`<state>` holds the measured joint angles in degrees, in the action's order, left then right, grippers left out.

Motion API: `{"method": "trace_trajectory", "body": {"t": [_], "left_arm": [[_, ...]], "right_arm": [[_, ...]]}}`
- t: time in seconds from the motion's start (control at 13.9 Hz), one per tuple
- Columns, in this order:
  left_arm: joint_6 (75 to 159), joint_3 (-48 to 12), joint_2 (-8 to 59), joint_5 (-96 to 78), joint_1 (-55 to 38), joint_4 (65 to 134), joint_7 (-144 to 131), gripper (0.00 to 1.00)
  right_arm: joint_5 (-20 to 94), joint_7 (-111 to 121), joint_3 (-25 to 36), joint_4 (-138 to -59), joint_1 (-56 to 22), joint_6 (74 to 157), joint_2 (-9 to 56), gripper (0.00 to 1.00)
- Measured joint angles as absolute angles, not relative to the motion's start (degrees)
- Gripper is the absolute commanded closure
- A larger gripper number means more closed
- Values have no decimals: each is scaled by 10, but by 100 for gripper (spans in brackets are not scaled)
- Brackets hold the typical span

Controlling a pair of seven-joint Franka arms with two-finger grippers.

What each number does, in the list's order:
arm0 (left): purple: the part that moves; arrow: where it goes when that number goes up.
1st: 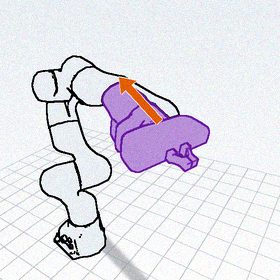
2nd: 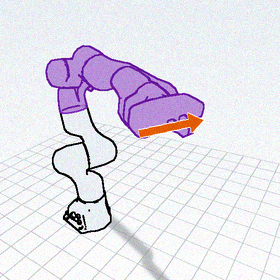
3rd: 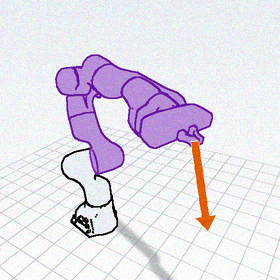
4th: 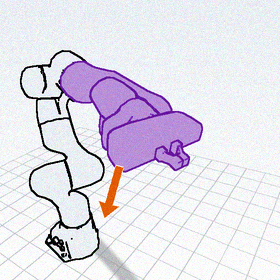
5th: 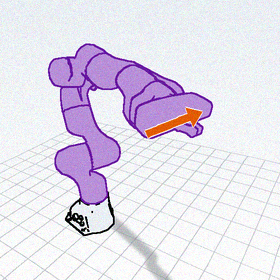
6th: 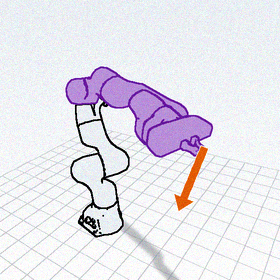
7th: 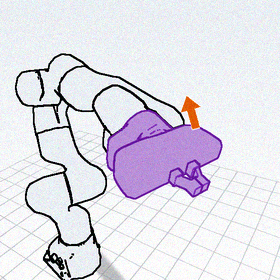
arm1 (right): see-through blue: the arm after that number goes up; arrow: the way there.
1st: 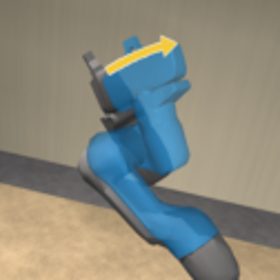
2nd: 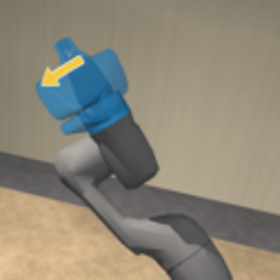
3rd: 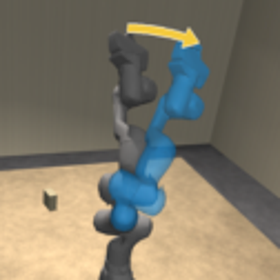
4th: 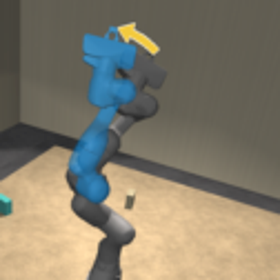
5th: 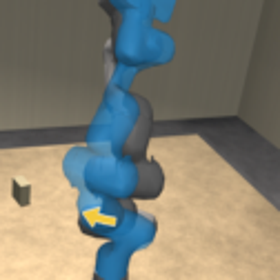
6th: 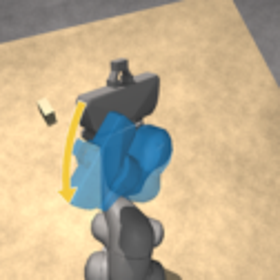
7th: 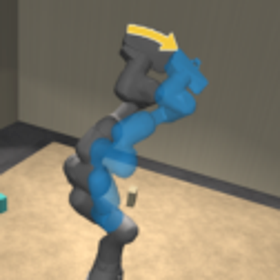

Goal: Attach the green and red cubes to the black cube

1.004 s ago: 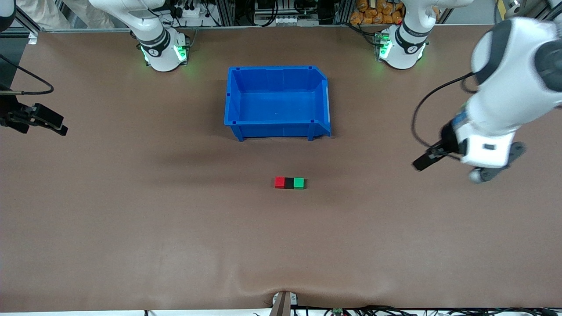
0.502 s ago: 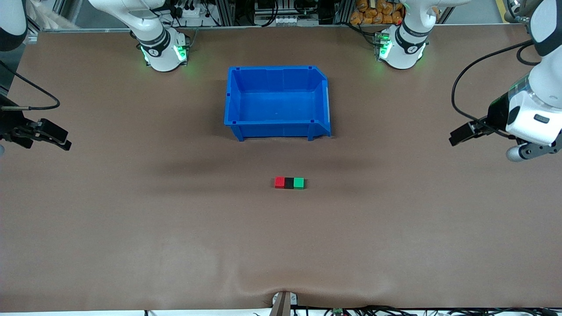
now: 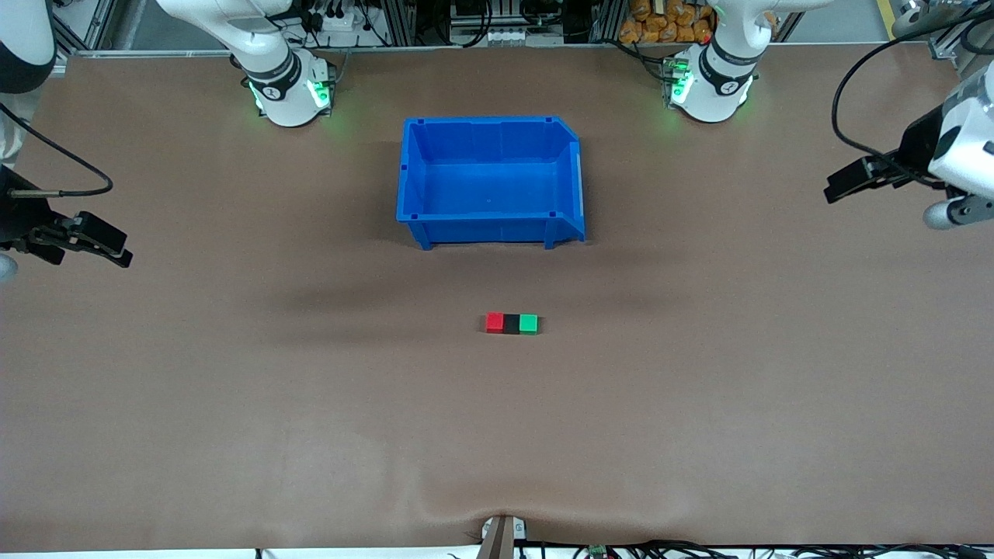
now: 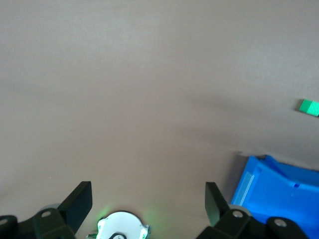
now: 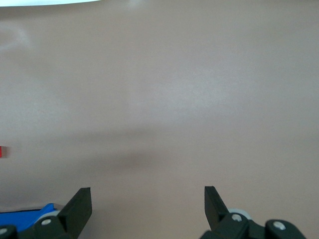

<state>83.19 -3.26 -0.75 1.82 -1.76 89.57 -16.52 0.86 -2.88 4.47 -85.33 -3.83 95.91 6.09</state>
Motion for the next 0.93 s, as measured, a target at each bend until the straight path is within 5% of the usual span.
{"method": "trace_trajectory", "body": {"t": [0.93], "left_arm": [[820, -27, -50, 18, -18, 924, -94, 0]], "right_arm": [[9, -29, 51, -835, -37, 919, 59, 0]]}}
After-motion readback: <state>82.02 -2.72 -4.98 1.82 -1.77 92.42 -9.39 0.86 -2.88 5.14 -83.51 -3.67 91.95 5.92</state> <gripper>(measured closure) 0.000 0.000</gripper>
